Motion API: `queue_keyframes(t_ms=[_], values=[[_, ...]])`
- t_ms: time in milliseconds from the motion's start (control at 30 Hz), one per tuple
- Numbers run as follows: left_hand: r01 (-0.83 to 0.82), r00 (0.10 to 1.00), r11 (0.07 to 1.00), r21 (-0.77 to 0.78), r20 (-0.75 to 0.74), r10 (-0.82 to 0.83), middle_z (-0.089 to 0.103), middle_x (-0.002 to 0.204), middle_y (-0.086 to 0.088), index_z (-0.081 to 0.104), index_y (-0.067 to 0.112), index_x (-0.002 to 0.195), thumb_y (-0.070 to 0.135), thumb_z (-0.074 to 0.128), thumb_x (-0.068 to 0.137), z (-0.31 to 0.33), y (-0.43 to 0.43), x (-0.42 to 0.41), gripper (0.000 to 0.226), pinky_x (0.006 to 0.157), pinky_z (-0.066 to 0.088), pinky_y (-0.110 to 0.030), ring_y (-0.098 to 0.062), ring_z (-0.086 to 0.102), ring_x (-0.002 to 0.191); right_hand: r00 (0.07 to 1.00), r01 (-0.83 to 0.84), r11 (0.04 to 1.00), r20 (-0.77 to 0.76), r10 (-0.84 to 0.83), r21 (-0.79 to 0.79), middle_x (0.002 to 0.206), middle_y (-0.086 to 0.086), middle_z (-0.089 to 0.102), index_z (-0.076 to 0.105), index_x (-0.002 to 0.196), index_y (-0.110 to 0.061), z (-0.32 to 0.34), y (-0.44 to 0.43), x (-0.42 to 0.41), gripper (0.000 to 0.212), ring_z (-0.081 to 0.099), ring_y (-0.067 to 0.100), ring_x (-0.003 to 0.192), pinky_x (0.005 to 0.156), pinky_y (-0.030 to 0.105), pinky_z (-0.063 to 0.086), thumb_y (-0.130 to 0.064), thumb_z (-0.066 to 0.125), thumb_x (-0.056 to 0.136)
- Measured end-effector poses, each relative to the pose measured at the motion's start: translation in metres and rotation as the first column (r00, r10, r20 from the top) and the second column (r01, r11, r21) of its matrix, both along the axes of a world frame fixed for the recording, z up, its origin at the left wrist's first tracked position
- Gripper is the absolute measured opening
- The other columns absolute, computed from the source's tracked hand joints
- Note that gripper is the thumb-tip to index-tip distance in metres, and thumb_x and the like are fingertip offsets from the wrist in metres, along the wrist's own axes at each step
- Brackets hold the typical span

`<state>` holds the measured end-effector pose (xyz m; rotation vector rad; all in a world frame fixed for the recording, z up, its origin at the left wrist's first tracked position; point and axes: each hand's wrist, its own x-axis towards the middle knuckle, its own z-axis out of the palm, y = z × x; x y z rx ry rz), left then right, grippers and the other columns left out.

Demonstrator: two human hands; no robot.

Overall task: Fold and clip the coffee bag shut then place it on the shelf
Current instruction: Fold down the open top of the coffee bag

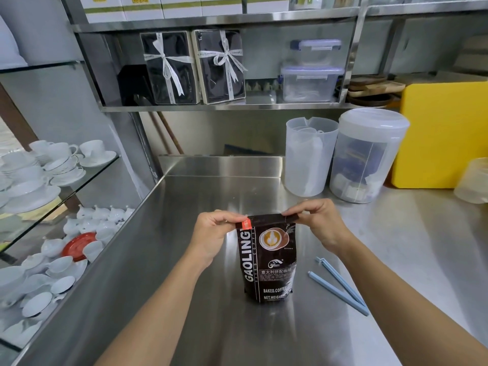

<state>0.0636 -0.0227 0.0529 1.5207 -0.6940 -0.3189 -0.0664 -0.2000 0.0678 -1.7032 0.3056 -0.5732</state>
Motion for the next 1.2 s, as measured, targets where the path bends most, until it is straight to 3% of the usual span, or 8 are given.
queue_keyframes(t_ms=[167, 300, 467, 533, 667, 800, 933, 1200], values=[[0.073, 0.997, 0.995, 0.065, 0.032, -0.075, 0.067, 0.079, -0.006, 0.074, 0.017, 0.063, -0.017, 0.06, 0.069, 0.005, 0.004, 0.001, 0.037, 0.086, 0.049, -0.026, -0.007, 0.066, 0.078, 0.999, 0.003, 0.997, -0.031, -0.005, -0.083, 0.06, -0.001, 0.064, 0.073, 0.057, -0.018, 0.002, -0.001, -0.004, 0.042, 0.062, 0.01, 0.063, 0.069, 0.023, 0.053, 0.02, 0.058, 0.067], [-0.054, 0.975, 0.973, 0.224, 0.223, 0.003, 0.071, 0.077, 0.013, 0.069, 0.04, 0.053, -0.005, 0.063, 0.072, 0.004, 0.003, 0.005, 0.049, 0.108, 0.007, -0.026, -0.022, 0.055, 0.107, 0.995, -0.054, 0.988, -0.094, 0.04, -0.148, 0.071, 0.005, 0.062, 0.074, 0.061, -0.023, 0.005, 0.004, -0.013, 0.036, 0.061, 0.014, 0.068, 0.081, 0.035, 0.051, 0.011, 0.065, 0.067], [-0.001, 0.94, 0.963, 0.271, 0.329, -0.092, 0.065, 0.069, 0.035, 0.069, 0.036, 0.052, 0.014, 0.052, 0.072, 0.016, 0.007, -0.006, 0.035, 0.11, -0.006, -0.03, 0.011, 0.052, 0.094, 0.985, -0.112, 0.982, -0.151, 0.089, -0.154, 0.08, 0.002, 0.065, 0.076, 0.076, -0.024, 0.01, 0.002, -0.026, 0.026, 0.06, 0.005, 0.078, 0.077, 0.013, 0.044, -0.011, 0.054, 0.07], [0.033, 0.923, 0.953, 0.301, 0.357, -0.144, 0.067, 0.073, 0.031, 0.071, 0.03, 0.055, 0.028, 0.052, 0.07, 0.018, 0.008, -0.007, 0.024, 0.11, -0.008, -0.032, 0.01, 0.051, 0.097, 0.986, -0.089, 0.984, -0.152, 0.065, -0.154, 0.078, -0.001, 0.065, 0.075, 0.078, -0.018, 0.009, 0.004, -0.026, 0.013, 0.061, 0.003, 0.074, 0.078, 0.017, 0.046, -0.009, 0.067, 0.074], [-0.061, 0.858, 0.928, 0.368, 0.494, -0.139, 0.068, 0.073, 0.013, 0.067, 0.024, 0.06, 0.034, 0.072, 0.072, 0.016, 0.007, -0.015, 0.016, 0.112, -0.008, -0.038, 0.01, 0.047, 0.099, 0.992, -0.011, 0.992, -0.123, -0.005, -0.124, 0.063, -0.015, 0.07, 0.072, 0.074, -0.025, 0.004, 0.011, -0.026, 0.027, 0.062, -0.006, 0.068, 0.075, 0.009, 0.046, 0.001, 0.071, 0.069], [-0.048, 0.867, 0.927, 0.371, 0.477, -0.147, 0.067, 0.078, 0.009, 0.06, 0.037, 0.077, 0.033, 0.071, 0.072, 0.023, 0.005, -0.024, 0.013, 0.108, -0.009, -0.033, 0.037, 0.028, 0.092, 0.985, 0.046, 0.994, -0.158, -0.062, -0.104, 0.056, -0.017, 0.07, 0.067, 0.079, -0.025, 0.002, 0.007, -0.028, 0.025, 0.063, -0.004, 0.065, 0.081, 0.017, 0.045, -0.006, 0.076, 0.065], [-0.07, 0.795, 0.86, 0.505, 0.549, -0.257, 0.057, 0.076, 0.022, 0.064, 0.04, 0.081, 0.041, 0.069, 0.073, 0.036, -0.005, -0.032, 0.009, 0.109, -0.013, -0.039, 0.007, 0.043, 0.097, 0.985, 0.081, 0.991, -0.142, -0.097, -0.11, 0.053, -0.015, 0.069, 0.064, 0.07, -0.023, 0.001, 0.01, -0.026, 0.023, 0.061, -0.004, 0.06, 0.069, 0.008, 0.045, -0.006, 0.077, 0.063], [-0.208, 0.697, 0.795, 0.569, 0.657, -0.288, 0.067, 0.087, 0.014, 0.067, 0.035, 0.092, 0.046, 0.065, 0.074, 0.039, -0.03, -0.05, 0.021, 0.109, -0.011, -0.043, -0.005, 0.05, 0.103, 0.98, 0.171, 0.973, -0.08, -0.185, -0.155, 0.058, 0.0, 0.063, 0.07, 0.062, -0.014, -0.005, 0.012, -0.027, 0.011, 0.05, 0.001, 0.05, 0.054, 0.01, 0.041, -0.009, 0.079, 0.061]])
